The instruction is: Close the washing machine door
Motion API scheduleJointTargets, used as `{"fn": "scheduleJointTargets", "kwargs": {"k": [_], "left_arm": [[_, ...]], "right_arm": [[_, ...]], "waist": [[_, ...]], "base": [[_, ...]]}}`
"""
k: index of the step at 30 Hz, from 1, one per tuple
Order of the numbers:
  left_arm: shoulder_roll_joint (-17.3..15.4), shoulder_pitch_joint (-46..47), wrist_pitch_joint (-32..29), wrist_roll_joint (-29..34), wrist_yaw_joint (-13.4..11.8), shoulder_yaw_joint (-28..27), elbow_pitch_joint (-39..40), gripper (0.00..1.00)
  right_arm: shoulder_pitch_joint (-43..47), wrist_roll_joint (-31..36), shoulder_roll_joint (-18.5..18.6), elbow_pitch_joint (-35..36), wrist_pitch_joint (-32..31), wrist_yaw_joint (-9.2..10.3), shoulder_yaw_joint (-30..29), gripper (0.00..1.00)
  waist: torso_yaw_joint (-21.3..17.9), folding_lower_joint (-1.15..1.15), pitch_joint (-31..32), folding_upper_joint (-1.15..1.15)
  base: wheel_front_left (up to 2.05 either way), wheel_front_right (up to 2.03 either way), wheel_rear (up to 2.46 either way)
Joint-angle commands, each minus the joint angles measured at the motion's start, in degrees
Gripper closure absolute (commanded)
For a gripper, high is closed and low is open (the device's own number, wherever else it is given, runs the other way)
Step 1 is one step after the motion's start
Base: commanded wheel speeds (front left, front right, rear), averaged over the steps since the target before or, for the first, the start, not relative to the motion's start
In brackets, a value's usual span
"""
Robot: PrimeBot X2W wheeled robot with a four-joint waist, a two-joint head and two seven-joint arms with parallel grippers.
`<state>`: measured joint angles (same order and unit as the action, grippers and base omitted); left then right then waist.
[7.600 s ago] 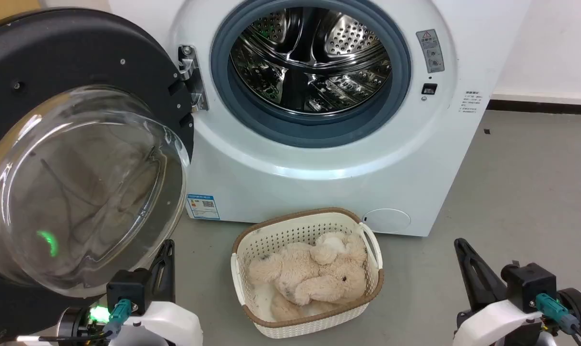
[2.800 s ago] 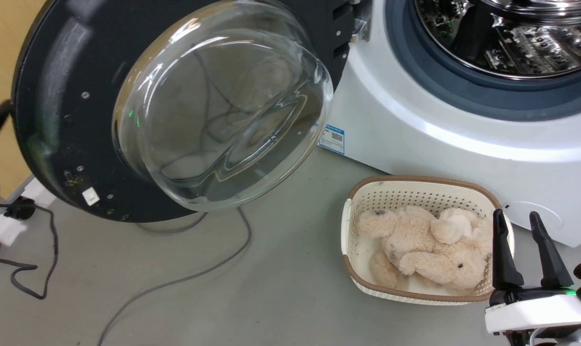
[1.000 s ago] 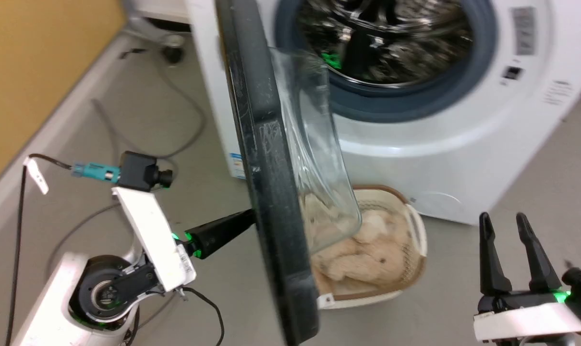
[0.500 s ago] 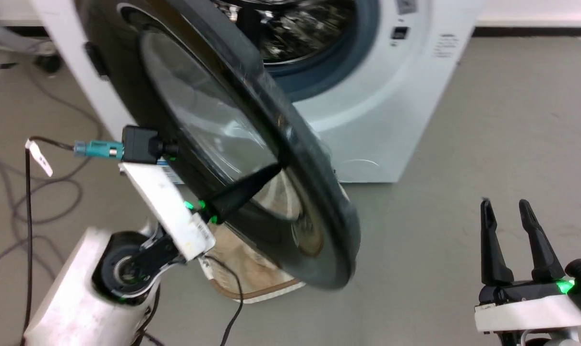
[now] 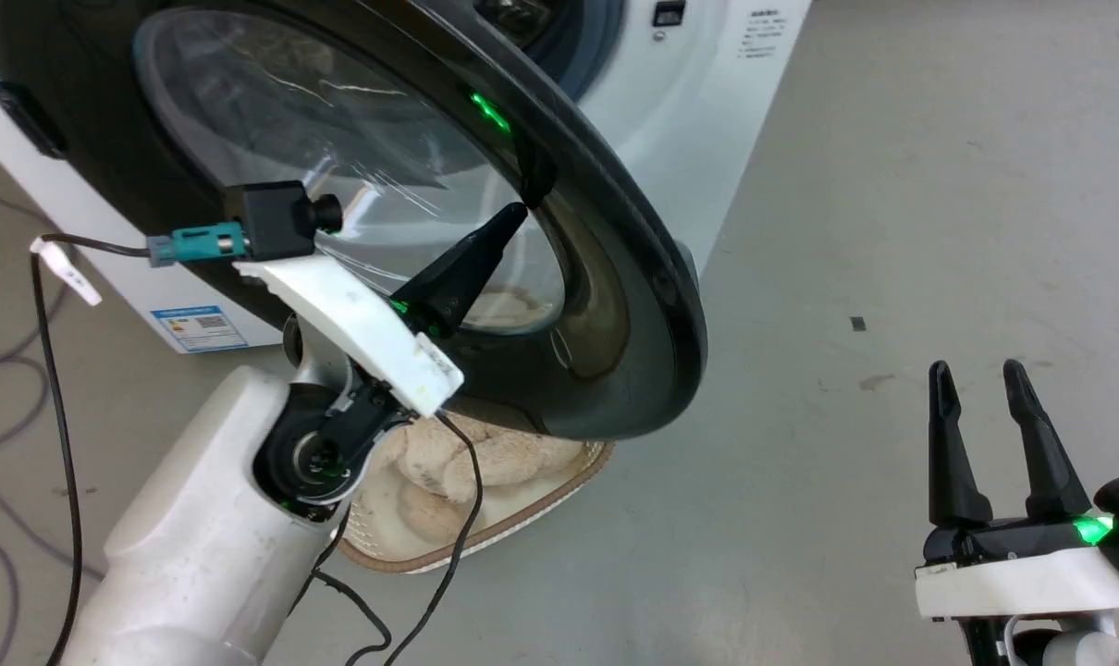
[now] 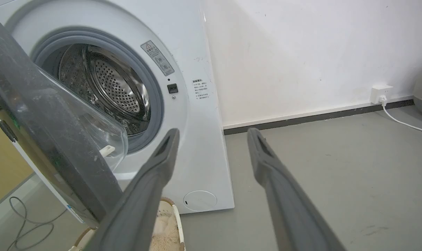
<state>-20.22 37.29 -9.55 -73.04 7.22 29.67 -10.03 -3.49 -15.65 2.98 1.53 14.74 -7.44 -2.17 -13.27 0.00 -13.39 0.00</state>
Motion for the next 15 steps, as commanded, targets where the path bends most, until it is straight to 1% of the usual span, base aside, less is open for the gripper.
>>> {"fn": "scheduleJointTargets", "kwargs": {"k": [1, 7, 10, 12, 13, 15], "left_arm": [[-0.24, 1.33, 1.40, 0.51, 0.26, 1.32, -0.83, 1.00], [-2.70, 2.89, 8.12, 3.17, 0.26, 7.98, -4.11, 1.00], [-4.22, 3.16, 13.33, 7.29, 0.26, 10.70, -6.50, 1.00], [-4.65, 3.05, 18.35, 10.90, 0.05, 10.85, -9.65, 1.00], [-4.88, 3.21, 20.70, 13.51, -0.92, 10.98, -11.14, 1.00], [-4.43, 3.02, 23.33, 17.04, -3.88, 9.92, -13.27, 1.00]], "right_arm": [[-0.72, -0.23, -0.11, -0.05, 0.26, -0.05, -0.04, 0.00], [-0.38, 0.05, -0.11, -0.36, 0.26, -0.05, -1.01, 0.00], [0.00, 0.66, -0.11, -0.33, 0.26, -0.05, -1.55, 0.00], [0.43, 1.01, -0.11, -0.16, 0.26, -0.05, -2.01, 0.00], [0.64, 1.18, -0.11, -0.10, 0.26, -0.05, -2.24, 0.00], [0.98, 1.57, -0.11, 0.07, 0.26, -0.05, -2.80, 0.00]], "waist": [[-0.43, 0.00, -0.29, 0.00], [0.15, 0.00, 0.67, 0.00], [1.17, 0.00, 2.04, 0.00], [2.04, 0.00, 3.11, 0.00], [2.46, 0.00, 3.59, 0.00], [3.41, 0.00, 4.50, 0.00]], "base": [[0.00, 0.00, 0.00], [0.00, 0.00, 0.00], [0.00, 0.00, 0.00], [0.00, 0.00, 0.00], [0.00, 0.00, 0.00], [0.00, 0.00, 0.00]]}}
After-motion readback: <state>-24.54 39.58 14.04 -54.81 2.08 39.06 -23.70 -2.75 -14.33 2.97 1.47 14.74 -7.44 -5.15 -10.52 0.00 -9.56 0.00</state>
